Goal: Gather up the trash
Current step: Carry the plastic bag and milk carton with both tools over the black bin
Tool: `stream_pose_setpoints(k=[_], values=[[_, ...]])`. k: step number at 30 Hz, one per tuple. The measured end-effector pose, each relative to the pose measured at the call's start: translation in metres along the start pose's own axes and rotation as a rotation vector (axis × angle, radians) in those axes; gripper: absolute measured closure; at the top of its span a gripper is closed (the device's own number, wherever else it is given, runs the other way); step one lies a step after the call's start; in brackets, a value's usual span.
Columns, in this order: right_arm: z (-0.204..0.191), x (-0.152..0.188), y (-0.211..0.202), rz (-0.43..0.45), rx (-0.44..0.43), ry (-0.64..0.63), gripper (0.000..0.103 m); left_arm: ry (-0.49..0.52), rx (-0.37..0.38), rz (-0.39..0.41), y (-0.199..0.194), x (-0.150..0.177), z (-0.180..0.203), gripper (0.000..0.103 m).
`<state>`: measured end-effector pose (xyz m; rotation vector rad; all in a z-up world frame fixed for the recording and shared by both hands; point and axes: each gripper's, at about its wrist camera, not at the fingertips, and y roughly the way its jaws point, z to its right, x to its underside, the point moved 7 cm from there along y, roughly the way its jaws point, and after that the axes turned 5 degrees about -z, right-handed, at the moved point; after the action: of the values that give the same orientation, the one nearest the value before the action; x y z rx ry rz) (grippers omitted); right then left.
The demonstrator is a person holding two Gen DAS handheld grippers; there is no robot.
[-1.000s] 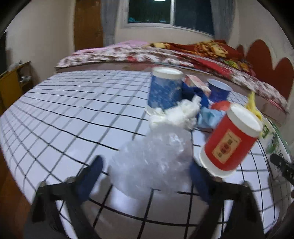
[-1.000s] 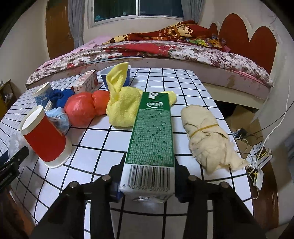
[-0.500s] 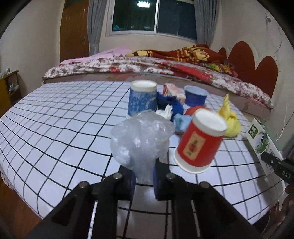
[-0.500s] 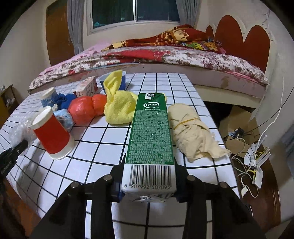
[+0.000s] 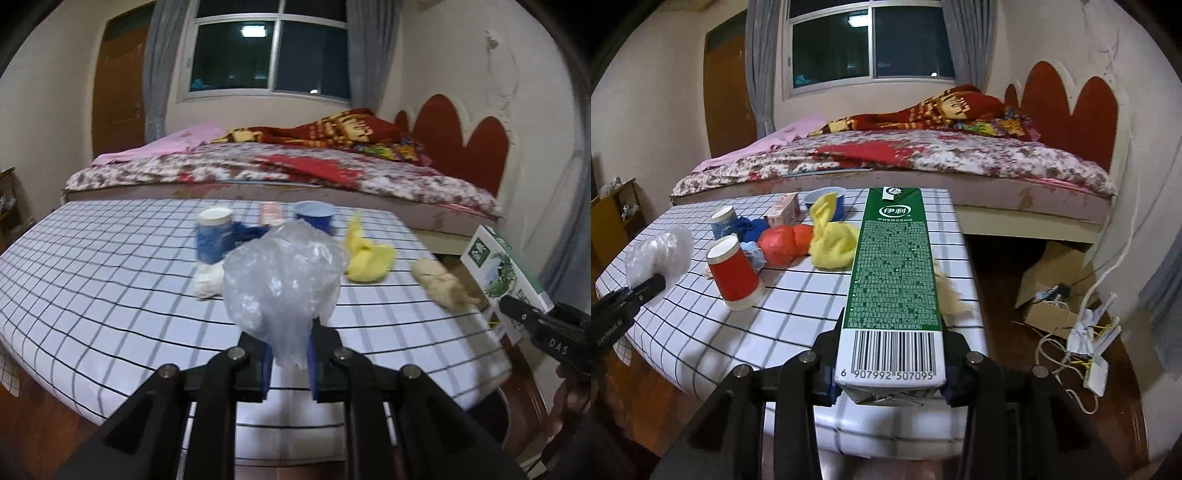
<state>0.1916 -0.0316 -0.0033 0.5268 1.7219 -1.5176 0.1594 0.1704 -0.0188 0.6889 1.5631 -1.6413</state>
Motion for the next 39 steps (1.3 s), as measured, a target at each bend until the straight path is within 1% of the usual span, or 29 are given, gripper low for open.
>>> stream_pose_setpoints(k=[5, 11, 20, 24, 29, 34, 39], values=[[0.038, 0.016, -0.025, 0.011, 0.034, 0.019, 0.062, 0.052, 0.066, 0.007, -0.010, 0.003, 0.043, 0.087], [0.083, 0.038, -0.047, 0.004, 0.072, 0.061, 0.062, 0.119, 0.153, -0.015, -0.013, 0.017, 0.097, 0.087], [0.144, 0.088, -0.060, -0.080, 0.110, 0.139, 0.062, 0.227, 0.302, -0.086, -0.017, 0.053, 0.189, 0.087], [0.164, 0.110, -0.056, -0.129, 0.116, 0.163, 0.062, 0.286, 0.354, -0.135, -0.014, 0.075, 0.224, 0.087], [0.182, 0.140, -0.045, -0.206, 0.106, 0.191, 0.061, 0.318, 0.397, -0.222, -0.003, 0.111, 0.253, 0.087], [0.203, 0.174, -0.024, -0.303, 0.104, 0.221, 0.061, 0.327, 0.429, -0.319, 0.015, 0.144, 0.271, 0.087], [0.211, 0.195, -0.004, -0.386, 0.079, 0.238, 0.061, 0.331, 0.437, -0.397, 0.034, 0.167, 0.279, 0.087]])
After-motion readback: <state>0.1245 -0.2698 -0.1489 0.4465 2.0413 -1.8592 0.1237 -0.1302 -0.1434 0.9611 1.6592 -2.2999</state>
